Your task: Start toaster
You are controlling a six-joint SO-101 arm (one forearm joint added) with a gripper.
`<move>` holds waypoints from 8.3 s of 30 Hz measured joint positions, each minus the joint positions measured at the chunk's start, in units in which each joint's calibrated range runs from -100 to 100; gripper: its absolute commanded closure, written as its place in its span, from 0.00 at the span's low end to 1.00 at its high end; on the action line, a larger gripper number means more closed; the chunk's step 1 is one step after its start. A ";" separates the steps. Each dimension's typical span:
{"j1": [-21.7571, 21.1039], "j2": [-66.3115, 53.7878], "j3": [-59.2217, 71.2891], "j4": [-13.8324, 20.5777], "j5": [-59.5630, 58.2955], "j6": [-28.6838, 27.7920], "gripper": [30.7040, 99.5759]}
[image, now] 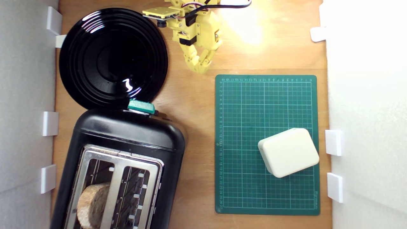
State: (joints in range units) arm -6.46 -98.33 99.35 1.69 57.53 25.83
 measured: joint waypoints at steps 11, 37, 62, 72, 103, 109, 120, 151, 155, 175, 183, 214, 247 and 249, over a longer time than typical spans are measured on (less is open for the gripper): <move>0.00 0.00 0.00 0.39 0.00 4.15 0.99; 12.74 28.01 -33.92 0.48 1.02 16.64 0.99; 18.44 36.35 -52.09 7.51 -5.87 18.10 0.99; 20.79 47.94 -64.04 8.38 -5.53 20.20 0.99; 21.51 74.28 -97.68 8.28 13.70 21.01 0.99; 21.42 76.95 -97.68 8.28 13.70 21.01 0.99; 21.42 77.70 -97.68 7.03 10.55 18.48 0.99; 21.42 84.45 -98.52 6.93 7.83 21.33 0.99; 21.42 86.79 -98.42 6.93 5.70 21.33 0.99; 20.79 90.29 -94.35 7.03 4.77 21.33 0.99; 20.79 90.04 -91.66 7.03 4.09 21.33 0.99; 21.96 88.70 -70.34 6.84 -10.98 21.33 0.99; 22.50 87.70 -54.40 7.13 -27.74 20.41 0.99; 22.50 87.70 -54.40 7.13 -27.74 20.41 0.99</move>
State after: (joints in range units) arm 16.04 -10.63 44.95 8.81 29.79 46.24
